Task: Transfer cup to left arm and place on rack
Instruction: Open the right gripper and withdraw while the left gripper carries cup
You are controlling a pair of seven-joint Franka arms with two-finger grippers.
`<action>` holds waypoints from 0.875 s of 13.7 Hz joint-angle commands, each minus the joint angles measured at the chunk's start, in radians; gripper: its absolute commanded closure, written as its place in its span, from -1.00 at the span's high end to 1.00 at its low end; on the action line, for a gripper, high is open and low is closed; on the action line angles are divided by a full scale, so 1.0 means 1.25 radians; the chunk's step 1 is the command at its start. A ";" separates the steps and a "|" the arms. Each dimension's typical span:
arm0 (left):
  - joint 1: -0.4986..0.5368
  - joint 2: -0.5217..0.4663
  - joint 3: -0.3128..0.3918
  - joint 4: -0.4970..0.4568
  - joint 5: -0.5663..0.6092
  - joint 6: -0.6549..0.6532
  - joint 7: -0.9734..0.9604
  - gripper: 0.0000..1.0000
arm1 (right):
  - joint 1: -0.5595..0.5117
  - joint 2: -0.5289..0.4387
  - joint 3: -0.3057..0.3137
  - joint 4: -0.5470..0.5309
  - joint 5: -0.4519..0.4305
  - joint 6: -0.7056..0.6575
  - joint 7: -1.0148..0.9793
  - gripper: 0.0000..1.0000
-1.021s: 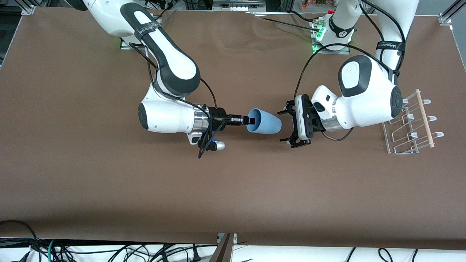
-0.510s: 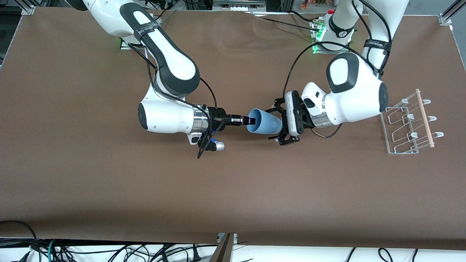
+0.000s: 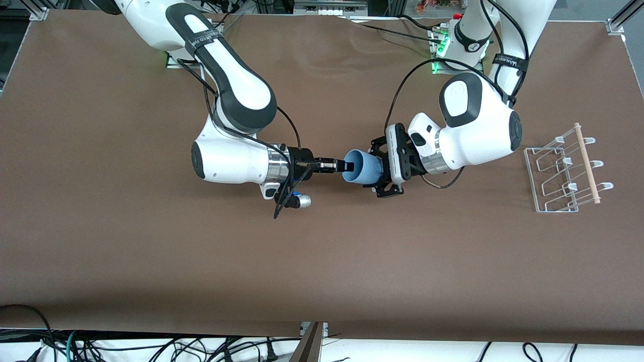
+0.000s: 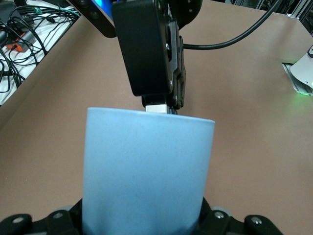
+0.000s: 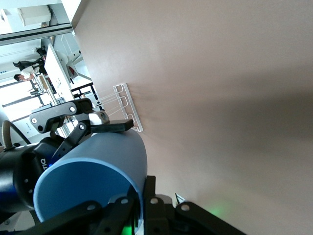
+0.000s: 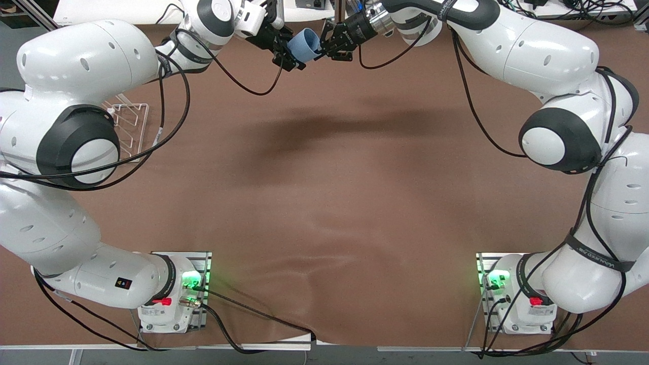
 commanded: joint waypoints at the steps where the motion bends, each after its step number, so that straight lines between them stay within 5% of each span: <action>1: 0.036 -0.042 -0.001 -0.021 -0.018 -0.061 0.027 -1.00 | -0.008 0.007 -0.002 0.024 0.011 -0.002 -0.013 1.00; 5: 0.081 -0.053 0.007 0.000 -0.008 -0.171 0.008 -1.00 | -0.062 0.002 -0.002 0.050 0.011 -0.054 -0.007 1.00; 8: 0.133 -0.067 0.006 0.009 0.095 -0.253 -0.057 -1.00 | -0.120 -0.022 -0.008 0.065 -0.010 -0.133 -0.006 1.00; 12: 0.182 -0.074 0.010 0.022 0.338 -0.328 -0.171 -1.00 | -0.202 -0.032 -0.009 0.066 -0.219 -0.259 -0.012 1.00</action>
